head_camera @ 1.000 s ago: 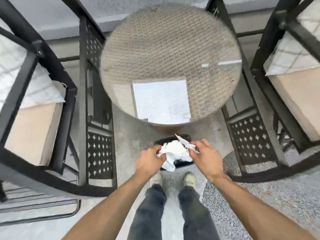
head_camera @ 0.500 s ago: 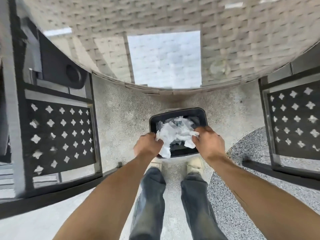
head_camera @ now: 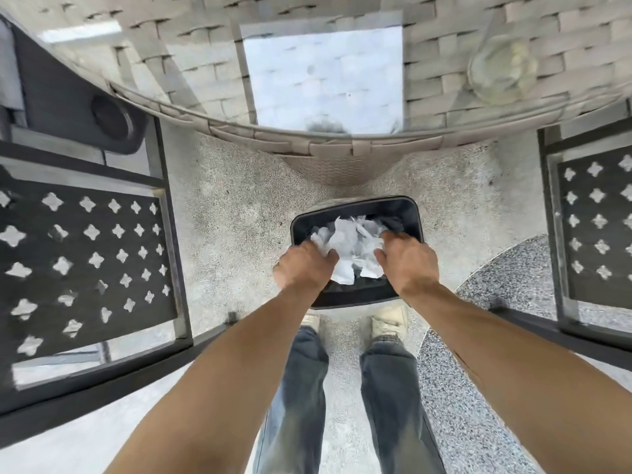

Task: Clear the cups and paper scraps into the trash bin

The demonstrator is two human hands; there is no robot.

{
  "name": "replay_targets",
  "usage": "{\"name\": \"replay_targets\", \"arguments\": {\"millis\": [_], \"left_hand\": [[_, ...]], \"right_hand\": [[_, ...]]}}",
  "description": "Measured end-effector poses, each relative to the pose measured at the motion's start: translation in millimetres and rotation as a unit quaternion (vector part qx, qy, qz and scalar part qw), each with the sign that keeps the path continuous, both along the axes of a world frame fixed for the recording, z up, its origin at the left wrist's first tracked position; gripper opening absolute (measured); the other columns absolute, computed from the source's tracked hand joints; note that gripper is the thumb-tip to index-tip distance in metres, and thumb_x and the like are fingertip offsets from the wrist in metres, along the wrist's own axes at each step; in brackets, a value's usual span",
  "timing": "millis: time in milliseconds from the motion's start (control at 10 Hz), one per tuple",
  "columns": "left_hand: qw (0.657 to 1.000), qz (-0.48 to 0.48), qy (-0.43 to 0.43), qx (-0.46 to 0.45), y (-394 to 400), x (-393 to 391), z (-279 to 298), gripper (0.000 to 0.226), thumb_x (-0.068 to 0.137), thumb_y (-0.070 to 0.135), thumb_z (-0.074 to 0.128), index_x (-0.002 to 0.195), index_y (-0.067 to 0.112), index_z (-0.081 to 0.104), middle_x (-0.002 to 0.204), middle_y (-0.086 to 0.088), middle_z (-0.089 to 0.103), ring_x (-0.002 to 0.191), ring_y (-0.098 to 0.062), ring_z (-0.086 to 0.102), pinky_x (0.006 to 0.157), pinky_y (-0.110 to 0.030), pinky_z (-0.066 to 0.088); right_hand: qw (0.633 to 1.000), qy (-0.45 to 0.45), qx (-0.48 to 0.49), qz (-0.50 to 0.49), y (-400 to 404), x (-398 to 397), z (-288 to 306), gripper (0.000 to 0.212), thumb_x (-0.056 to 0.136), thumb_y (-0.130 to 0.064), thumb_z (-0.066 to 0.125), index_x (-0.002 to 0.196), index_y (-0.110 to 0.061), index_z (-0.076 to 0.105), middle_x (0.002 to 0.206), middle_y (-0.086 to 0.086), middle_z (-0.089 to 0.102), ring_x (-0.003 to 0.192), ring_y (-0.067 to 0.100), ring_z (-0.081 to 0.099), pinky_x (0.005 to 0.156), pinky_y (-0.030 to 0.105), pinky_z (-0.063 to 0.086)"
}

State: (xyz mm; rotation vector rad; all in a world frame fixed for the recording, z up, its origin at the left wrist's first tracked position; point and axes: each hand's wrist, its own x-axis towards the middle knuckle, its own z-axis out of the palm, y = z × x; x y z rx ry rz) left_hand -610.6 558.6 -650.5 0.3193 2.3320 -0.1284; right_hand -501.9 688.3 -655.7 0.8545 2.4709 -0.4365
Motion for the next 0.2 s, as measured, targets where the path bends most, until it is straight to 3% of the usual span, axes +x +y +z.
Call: {"name": "replay_targets", "arguments": {"millis": [200], "left_hand": [[0.999,0.025,0.010,0.026,0,-2,26,0.049,0.088,0.061,0.045,0.103,0.016,0.059,0.067,-0.001,0.046,0.057,-0.017,0.045,0.050,-0.023,0.025]], "right_hand": [[1.000,0.003,0.000,-0.015,1,2,29,0.040,0.093,-0.040,0.055,0.125,-0.017,0.054,0.116,0.007,0.062,0.086,0.030,0.068,0.068,0.036,0.051]]}}
